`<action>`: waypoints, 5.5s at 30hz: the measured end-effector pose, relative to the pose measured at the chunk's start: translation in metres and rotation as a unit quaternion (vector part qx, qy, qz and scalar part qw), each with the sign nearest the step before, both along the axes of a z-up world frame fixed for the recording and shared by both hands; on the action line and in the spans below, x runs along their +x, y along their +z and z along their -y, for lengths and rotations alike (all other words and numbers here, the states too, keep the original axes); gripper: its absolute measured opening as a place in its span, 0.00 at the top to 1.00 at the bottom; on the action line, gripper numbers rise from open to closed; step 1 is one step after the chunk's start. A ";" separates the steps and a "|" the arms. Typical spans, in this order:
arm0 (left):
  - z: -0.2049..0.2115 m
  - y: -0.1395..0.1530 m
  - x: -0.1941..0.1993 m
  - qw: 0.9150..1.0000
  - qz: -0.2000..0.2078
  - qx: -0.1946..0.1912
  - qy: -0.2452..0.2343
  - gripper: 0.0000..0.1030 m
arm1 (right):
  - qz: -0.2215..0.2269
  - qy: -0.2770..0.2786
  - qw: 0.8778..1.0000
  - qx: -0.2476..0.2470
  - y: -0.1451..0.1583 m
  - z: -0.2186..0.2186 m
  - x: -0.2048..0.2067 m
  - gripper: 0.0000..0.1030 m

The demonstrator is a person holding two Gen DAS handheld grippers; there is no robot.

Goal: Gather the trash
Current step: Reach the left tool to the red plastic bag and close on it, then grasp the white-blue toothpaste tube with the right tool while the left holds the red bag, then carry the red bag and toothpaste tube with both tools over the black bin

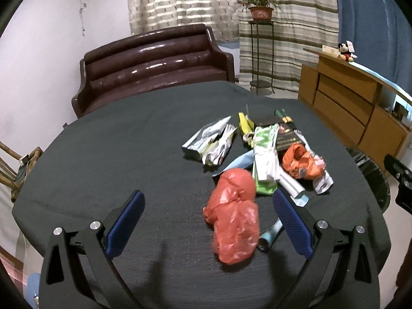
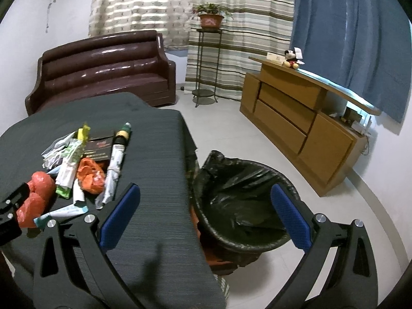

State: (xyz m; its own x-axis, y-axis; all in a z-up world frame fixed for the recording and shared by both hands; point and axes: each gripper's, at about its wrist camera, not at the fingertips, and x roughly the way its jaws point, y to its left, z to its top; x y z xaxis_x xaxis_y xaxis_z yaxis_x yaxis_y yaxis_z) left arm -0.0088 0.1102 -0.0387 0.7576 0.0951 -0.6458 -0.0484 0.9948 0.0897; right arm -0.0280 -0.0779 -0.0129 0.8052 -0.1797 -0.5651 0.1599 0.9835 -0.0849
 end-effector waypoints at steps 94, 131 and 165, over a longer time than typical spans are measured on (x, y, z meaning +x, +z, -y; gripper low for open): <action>-0.145 -0.018 0.006 0.999 -0.032 -0.026 -0.022 0.60 | -0.128 0.064 0.989 0.030 -0.041 -0.133 -0.001 0.90; -0.027 0.035 0.018 0.990 0.029 -0.067 -0.120 0.60 | 0.000 -0.011 1.000 -0.020 0.031 -0.026 -0.003 0.92; 0.195 0.017 0.079 0.966 -0.005 -0.018 -0.257 0.60 | 0.001 -0.106 0.993 0.059 -0.023 0.153 0.031 0.92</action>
